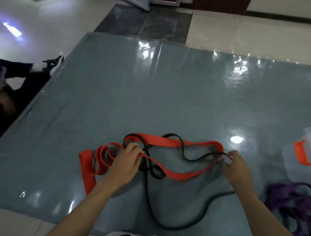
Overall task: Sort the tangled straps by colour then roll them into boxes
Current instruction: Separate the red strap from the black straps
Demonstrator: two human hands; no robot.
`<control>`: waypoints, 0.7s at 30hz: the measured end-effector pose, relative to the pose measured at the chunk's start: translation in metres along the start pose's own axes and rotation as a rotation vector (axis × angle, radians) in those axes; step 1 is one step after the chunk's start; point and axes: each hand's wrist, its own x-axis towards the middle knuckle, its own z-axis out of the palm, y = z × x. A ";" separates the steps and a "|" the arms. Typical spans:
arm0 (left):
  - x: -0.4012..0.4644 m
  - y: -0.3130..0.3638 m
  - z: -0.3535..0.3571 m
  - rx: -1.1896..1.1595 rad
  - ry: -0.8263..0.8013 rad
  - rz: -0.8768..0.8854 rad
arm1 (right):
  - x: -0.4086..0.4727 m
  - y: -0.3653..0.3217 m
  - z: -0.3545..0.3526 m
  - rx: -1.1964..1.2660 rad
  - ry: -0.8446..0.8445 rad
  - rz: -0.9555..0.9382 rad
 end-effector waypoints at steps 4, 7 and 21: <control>0.019 -0.002 0.002 0.006 -0.015 0.014 | 0.018 -0.006 -0.011 -0.101 -0.017 -0.061; 0.027 -0.008 0.004 0.011 0.034 -0.009 | 0.035 -0.008 -0.021 -0.077 0.067 -0.130; 0.048 -0.029 -0.012 0.186 -0.042 -0.186 | 0.067 -0.037 -0.006 0.439 -0.152 0.105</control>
